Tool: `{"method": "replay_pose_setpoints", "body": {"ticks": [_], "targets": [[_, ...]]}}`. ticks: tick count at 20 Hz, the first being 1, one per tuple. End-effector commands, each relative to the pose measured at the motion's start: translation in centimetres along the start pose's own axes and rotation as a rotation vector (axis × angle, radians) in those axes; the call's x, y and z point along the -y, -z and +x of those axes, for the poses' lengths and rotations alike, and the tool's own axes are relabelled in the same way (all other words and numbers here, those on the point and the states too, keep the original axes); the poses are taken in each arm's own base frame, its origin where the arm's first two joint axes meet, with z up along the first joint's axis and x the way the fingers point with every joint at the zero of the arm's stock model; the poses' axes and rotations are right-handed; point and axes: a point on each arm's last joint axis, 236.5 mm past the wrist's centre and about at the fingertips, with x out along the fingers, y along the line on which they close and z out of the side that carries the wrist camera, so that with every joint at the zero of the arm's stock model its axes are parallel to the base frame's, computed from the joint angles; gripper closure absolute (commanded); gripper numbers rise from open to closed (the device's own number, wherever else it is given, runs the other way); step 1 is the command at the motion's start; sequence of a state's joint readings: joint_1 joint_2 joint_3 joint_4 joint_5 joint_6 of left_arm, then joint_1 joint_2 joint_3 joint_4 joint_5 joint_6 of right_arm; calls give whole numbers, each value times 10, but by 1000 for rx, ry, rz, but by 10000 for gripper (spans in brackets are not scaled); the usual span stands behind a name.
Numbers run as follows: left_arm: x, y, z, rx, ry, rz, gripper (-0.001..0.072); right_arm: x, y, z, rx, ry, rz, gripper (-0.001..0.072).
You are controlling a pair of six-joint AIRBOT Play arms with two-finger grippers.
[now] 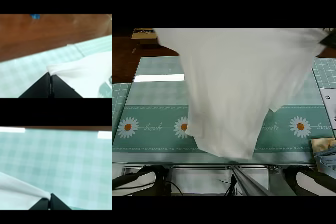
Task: Fold the shirts.
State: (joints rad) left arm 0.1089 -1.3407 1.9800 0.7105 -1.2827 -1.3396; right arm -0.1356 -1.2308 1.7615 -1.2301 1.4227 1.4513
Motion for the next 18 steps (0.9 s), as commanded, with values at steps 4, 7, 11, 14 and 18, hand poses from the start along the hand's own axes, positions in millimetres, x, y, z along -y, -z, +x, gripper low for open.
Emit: {"method": "replay_pose_setpoints", "body": {"ticks": [4,7,11,14,18], "targets": [[-124,113,147,-305,18,-272,690,40,10,176,-134,-31,144,670],[-147,169,179,-441,33,-375,690,52,39,216,-235,-28,202,670],[-145,221,192,-599,75,-446,688,57,69,239,-338,-37,214,669],[-153,199,177,-553,48,-467,522,54,67,233,-339,-44,184,669],[-171,156,110,-494,-26,-521,437,53,63,213,-334,-32,130,669]]}}
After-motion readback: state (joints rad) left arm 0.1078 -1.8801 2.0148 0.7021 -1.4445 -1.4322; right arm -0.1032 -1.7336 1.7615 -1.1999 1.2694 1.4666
